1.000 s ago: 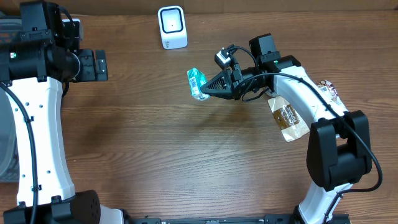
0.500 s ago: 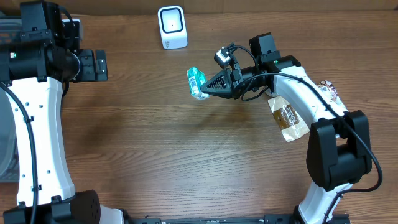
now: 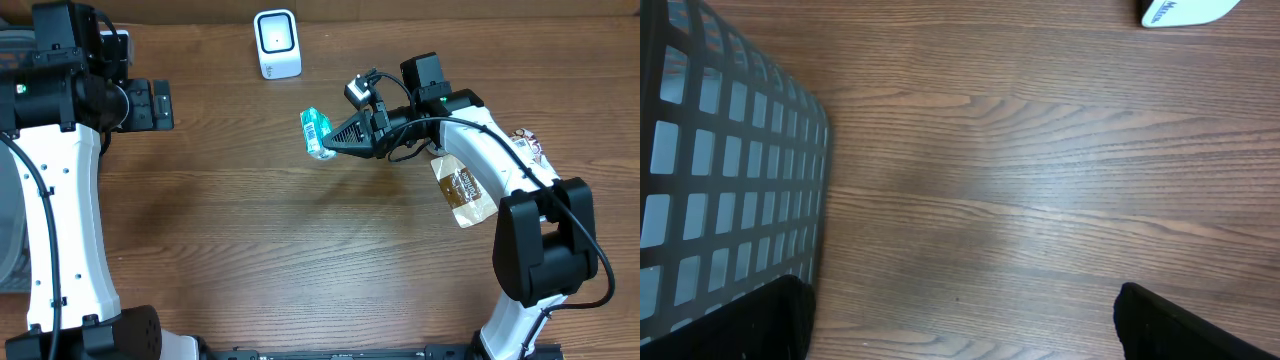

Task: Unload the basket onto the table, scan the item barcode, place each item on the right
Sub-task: 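Raise the teal pack and carry it toward the scanner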

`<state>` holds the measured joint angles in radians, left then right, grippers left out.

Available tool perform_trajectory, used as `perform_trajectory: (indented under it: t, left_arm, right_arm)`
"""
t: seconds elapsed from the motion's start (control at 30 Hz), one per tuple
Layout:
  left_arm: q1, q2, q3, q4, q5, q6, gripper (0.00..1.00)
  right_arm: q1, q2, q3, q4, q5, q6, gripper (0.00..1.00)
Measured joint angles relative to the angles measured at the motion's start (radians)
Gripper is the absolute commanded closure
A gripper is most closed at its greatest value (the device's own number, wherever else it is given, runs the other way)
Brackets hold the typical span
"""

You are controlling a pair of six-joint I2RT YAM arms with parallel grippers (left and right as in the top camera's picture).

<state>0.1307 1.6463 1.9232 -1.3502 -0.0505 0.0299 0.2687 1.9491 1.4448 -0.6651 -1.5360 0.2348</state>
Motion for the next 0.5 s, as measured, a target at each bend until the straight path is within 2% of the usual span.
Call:
perform_trajectory:
  t: [0.17, 0.3, 0.5]
  left_arm:
    - [0.0, 0.0, 0.0, 0.0, 0.0, 0.0, 0.0]
    - [0.0, 0.0, 0.0, 0.0, 0.0, 0.0, 0.0]
    - [0.0, 0.0, 0.0, 0.0, 0.0, 0.0, 0.01]
  right_arm:
    - [0.0, 0.0, 0.0, 0.0, 0.026, 0.002, 0.96]
    - [0.01, 0.0, 0.002, -0.014, 0.142, 0.018, 0.96]
    - [0.063, 0.0, 0.112, -0.252, 0.456, 0.016, 0.96]
